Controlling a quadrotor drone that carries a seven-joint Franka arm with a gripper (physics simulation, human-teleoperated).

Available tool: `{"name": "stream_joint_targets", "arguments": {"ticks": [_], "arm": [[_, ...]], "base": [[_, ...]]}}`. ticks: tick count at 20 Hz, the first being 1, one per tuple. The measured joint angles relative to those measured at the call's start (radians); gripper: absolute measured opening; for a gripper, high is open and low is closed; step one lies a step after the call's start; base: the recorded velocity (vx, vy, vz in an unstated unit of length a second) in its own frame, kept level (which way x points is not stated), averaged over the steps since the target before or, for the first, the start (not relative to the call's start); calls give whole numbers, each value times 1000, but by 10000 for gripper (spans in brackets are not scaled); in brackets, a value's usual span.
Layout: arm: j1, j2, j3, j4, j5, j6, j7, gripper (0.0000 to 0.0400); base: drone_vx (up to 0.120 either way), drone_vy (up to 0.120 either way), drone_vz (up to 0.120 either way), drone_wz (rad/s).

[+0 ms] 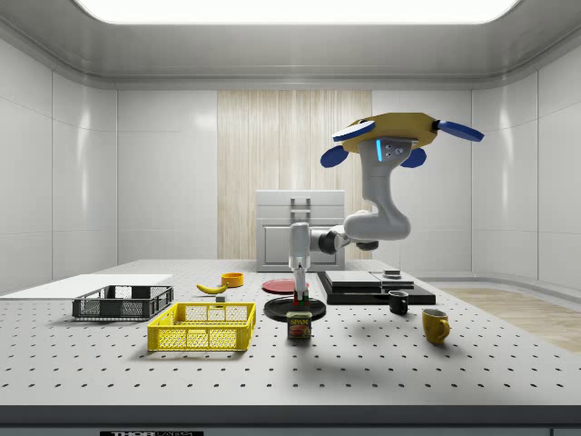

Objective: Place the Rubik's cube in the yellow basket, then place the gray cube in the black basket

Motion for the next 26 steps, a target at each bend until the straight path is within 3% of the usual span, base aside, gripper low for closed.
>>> {"name": "stream_joint_targets", "arguments": {"ticks": [26], "arm": [[-4,-15,2,1,6,14,4,288]], "base": [[120,0,0,0]]}}
